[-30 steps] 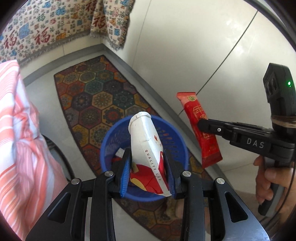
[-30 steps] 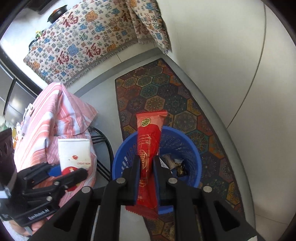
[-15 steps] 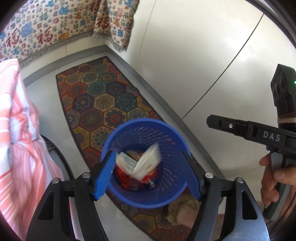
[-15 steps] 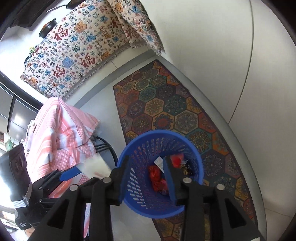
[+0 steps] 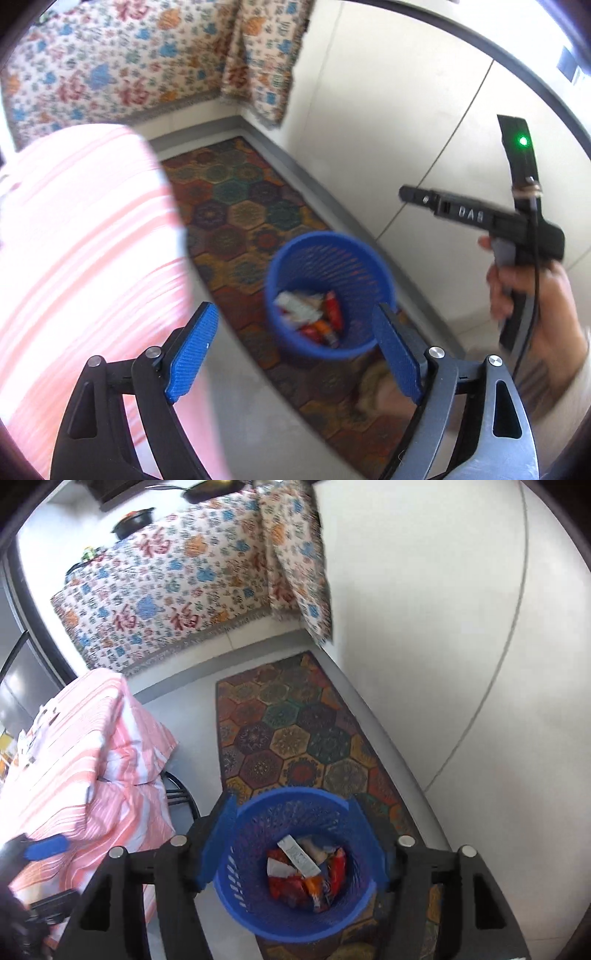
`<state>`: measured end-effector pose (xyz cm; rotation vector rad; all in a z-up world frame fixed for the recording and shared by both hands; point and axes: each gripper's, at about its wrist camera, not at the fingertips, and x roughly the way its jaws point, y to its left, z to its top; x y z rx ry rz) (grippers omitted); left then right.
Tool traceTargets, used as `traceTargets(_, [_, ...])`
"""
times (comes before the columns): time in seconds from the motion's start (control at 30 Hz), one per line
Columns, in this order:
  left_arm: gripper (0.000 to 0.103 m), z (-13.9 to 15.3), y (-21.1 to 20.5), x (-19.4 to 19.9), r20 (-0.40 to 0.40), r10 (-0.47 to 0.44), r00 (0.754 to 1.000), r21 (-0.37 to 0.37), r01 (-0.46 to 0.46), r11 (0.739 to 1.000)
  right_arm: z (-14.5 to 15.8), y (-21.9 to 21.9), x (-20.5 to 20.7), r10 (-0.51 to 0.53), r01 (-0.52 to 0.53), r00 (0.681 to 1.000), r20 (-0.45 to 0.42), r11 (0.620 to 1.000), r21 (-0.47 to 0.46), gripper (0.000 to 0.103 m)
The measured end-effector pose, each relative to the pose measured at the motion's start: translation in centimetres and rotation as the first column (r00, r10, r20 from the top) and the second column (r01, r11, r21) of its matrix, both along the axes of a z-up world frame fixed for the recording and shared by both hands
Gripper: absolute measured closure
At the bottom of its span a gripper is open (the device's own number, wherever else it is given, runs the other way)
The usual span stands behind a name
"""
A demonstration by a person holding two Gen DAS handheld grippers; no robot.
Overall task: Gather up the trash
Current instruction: 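Move both tools back over the table toward the remaining trash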
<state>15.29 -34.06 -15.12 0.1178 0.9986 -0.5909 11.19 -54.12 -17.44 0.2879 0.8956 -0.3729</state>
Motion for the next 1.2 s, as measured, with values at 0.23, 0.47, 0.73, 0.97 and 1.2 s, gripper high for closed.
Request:
traceTargets(0.23, [0.013, 0.3, 13.4, -0.5, 0.079, 0.213, 0.974, 0.097, -0.22, 0.971, 0.6, 7.8, 1.5, 0.163, -0.161, 0.986, 0.026, 0.985, -0.065, 0.038])
traceTargets(0.47, [0.013, -2.1, 26.0, 2.4, 0.082, 0.488, 0.869, 0.124, -0.495, 0.86, 3.1, 22.4, 4.7, 0.399, -0.397, 0.915, 0.06, 0.917, -0.038, 0.038])
traceTargets(0.73, [0.013, -4.2, 31.3, 5.1, 0.11, 0.584, 0.804, 0.156, -0.595, 0.789, 1.2, 37.0, 11.9, 0.564, -0.565, 0.825, -0.026, 0.825, -0.021, 0.038])
traceTargets(0.97, [0.003, -4.4, 33.1, 6.9, 0.109, 0.599, 0.794, 0.164, -0.608, 0.777, -1.3, 41.0, 16.3, 0.541, -0.549, 0.835, -0.103, 0.833, -0.069, 0.038])
traceTargets(1.2, [0.009, -3.8, 35.5, 9.4, 0.085, 0.614, 0.785, 0.118, -0.619, 0.776, -1.6, 41.3, 17.1, 0.517, -0.523, 0.853, -0.076, 0.847, -0.1, 0.031])
